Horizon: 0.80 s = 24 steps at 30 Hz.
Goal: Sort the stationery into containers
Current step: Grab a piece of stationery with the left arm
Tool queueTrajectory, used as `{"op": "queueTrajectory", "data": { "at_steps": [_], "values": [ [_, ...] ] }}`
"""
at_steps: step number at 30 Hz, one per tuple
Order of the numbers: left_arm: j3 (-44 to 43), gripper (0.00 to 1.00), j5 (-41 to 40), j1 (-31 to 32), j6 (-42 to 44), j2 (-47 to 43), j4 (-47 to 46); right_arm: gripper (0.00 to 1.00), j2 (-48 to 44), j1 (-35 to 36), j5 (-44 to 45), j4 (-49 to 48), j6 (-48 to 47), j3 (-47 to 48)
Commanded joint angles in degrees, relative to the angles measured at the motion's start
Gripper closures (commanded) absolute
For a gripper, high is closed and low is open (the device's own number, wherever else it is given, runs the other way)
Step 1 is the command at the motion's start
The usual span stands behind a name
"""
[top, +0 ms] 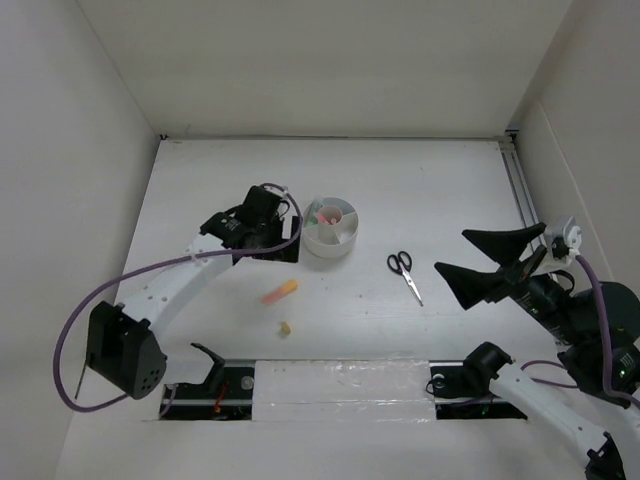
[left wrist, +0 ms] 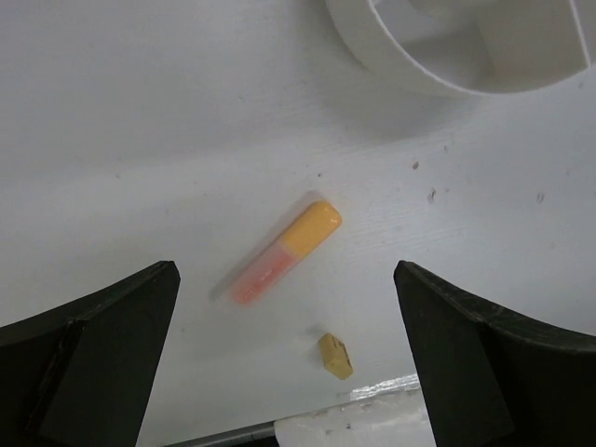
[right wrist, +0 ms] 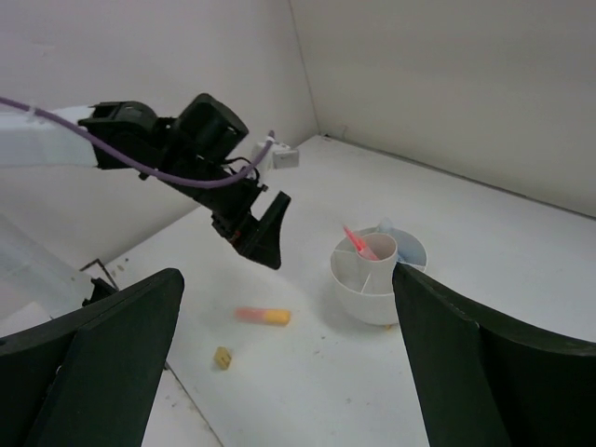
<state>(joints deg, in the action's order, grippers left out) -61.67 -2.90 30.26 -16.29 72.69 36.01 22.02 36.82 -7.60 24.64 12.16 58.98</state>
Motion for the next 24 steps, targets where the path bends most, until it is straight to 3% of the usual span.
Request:
{"op": "queueTrajectory", "data": {
  "at_steps": [1, 5, 19, 24],
  "values": [
    [0.8, 0.0, 4.0, 4.4, 2.4, 4.3, 1.1, 0.0, -2.0, 0.4, -2.9, -2.6, -0.8, -1.9],
    [0.2, 0.0, 2.2, 10.4, 3.2, 10.5, 1.7, 0.0, -3.3, 0.4, -4.1, -6.4, 0.2, -4.8],
    [0.3, 0.0, -3.2, 10.4, 3.2, 21.6, 0.6, 0.0, -9.6, 0.4, -5.2, -7.1, -0.3, -8.2],
    [1.6, 0.0, -6.0, 11.0, 3.2, 20.6, -0.9, 0.0, -10.2, 0.4, -5.2, -6.5, -1.0, -8.2]
  ]
}}
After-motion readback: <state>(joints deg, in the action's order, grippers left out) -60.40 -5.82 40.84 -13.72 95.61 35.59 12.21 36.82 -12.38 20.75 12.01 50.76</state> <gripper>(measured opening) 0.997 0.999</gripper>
